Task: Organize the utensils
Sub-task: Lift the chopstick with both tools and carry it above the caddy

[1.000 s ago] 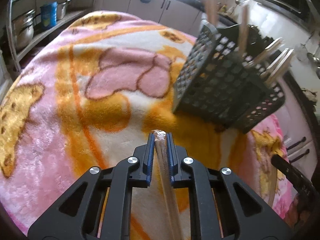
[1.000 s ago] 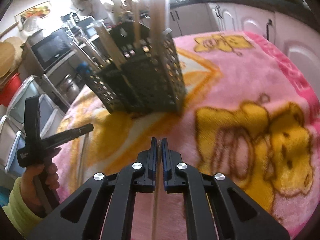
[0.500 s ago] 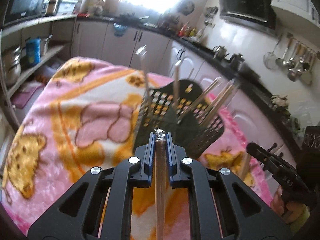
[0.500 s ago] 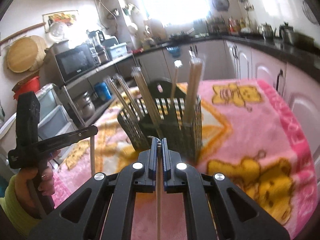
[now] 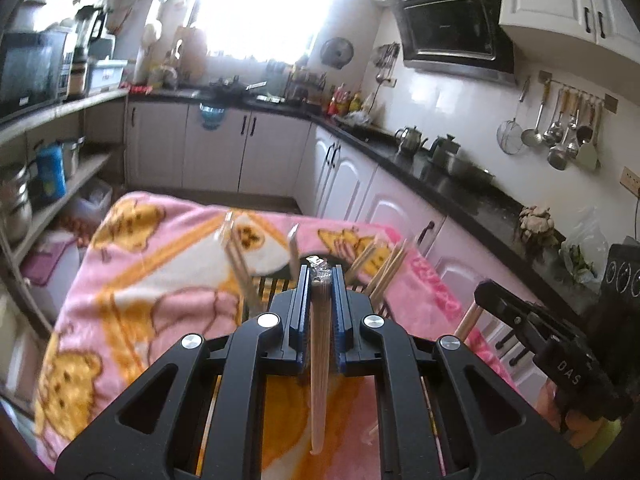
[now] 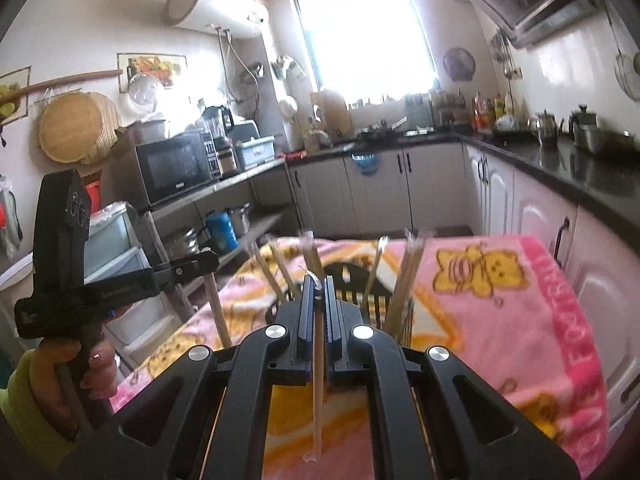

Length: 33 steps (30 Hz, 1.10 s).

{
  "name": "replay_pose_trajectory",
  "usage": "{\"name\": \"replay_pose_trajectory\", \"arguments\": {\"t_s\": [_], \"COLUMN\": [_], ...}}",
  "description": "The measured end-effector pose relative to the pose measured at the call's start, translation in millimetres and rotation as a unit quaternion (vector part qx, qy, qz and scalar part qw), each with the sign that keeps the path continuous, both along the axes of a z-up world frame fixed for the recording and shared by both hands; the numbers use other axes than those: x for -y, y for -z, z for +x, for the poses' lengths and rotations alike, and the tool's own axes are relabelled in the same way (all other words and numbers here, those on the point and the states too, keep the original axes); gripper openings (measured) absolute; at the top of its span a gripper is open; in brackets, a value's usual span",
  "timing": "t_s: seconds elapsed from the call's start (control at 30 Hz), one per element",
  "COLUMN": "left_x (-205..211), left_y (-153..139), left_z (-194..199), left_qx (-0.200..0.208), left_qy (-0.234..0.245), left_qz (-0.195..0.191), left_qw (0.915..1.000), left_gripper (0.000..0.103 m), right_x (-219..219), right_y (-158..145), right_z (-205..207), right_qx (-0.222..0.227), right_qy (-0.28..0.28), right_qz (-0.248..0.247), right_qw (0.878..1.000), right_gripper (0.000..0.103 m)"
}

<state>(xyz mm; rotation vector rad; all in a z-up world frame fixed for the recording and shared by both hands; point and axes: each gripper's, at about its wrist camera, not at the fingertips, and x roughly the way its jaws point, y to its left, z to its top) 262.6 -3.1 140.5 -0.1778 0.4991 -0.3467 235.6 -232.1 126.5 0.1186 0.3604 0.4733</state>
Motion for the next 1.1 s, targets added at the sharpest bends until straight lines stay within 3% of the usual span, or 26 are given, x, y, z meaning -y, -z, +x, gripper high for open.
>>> {"name": "replay_pose_trajectory", "arguments": {"t_s": [0.3,0.57,0.83,1.1], "left_x": [12,10,20,20], "left_y": [-46,-65,-69,-52], "left_z": [18,37,61,83], "left_qx": [0.049,0.075,0.082,0.082], "left_qy": [-0.008,-0.034,-0.042,-0.055], "left_qz": [0.007,0.018,0.030,0.044], "left_qw": [0.9987,0.9965,0.9953,0.9942], "left_gripper": [0.005,0.005,0.005,0.005], "right_x": [2,3,4,3], "right_y": [-40,-59,-63,-45], "right_z": [20,40,67,96], "right_qx": [0.046,0.065,0.067,0.059], "right_qy": [0.014,0.025,0.043,0.064], "right_qz": [0.005,0.006,0.011,-0.012], "right_qw": [0.999,0.998,0.997,0.996], "right_gripper": [0.005,0.005,0.005,0.005]}}
